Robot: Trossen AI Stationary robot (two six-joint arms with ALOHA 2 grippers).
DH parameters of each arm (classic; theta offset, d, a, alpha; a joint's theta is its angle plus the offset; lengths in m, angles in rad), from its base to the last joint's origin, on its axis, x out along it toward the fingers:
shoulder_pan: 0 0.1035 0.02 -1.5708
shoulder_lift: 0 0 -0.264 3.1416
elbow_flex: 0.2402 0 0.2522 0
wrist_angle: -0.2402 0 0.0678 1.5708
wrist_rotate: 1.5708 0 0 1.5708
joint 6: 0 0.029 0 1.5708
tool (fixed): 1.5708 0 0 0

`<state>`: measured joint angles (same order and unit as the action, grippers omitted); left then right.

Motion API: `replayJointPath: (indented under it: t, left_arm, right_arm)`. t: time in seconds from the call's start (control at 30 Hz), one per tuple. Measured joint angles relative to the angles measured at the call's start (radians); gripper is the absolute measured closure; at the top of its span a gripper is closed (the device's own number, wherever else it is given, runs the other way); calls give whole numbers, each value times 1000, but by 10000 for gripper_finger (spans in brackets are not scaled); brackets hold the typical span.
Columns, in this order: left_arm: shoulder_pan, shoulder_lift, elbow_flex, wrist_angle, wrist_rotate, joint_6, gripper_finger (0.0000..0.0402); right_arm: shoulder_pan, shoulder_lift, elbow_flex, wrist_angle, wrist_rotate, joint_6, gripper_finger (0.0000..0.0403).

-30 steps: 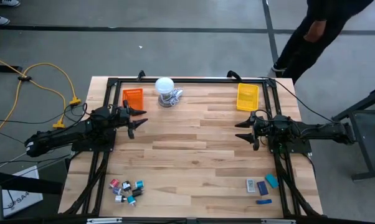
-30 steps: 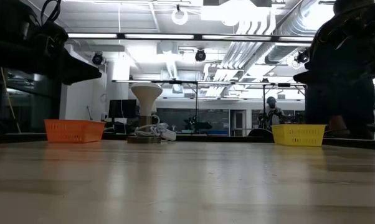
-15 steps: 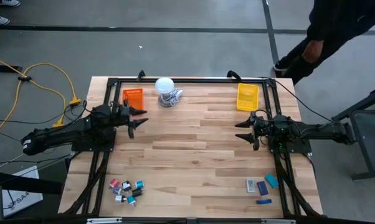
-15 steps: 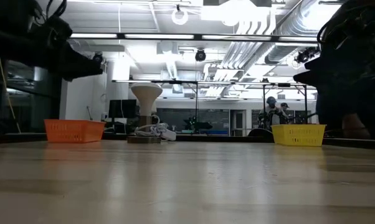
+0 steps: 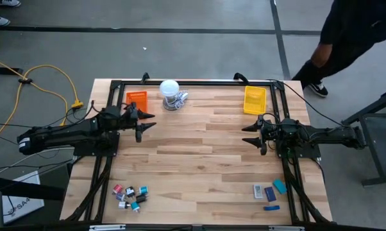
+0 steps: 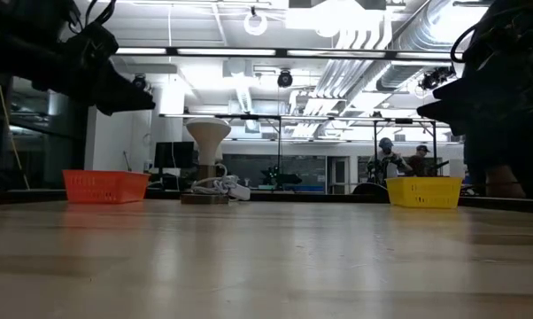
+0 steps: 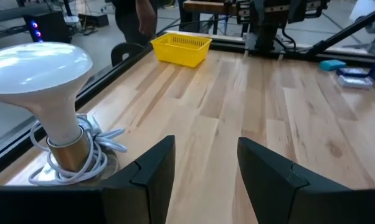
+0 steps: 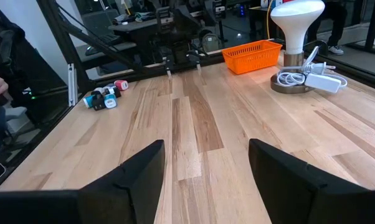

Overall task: Pick & Place Office items
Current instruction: Put the blue digital timer into the yellow basket

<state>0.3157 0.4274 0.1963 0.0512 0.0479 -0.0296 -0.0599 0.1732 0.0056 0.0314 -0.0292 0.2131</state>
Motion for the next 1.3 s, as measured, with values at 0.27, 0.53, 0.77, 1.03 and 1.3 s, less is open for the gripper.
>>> replayJointPath:
  t: [0.27, 0.53, 0.77, 1.03, 1.3]
  left_arm:
    - [0, 0, 1, 3, 2, -5, 234]
    - [0, 0, 2, 3, 3, -21, 234]
    - [0, 0, 2, 3, 3, -23, 234]
    - [0, 0, 2, 3, 3, -24, 234]
    - [0, 0, 2, 3, 3, -24, 234]
  right_arm:
    - [0, 0, 0, 0, 0, 0, 183]
    - [0, 0, 0, 0, 0, 0, 183]
    - [0, 0, 0, 0, 0, 0, 183]
    - [0, 0, 0, 0, 0, 0, 183]
    - [0, 0, 0, 0, 0, 0, 183]
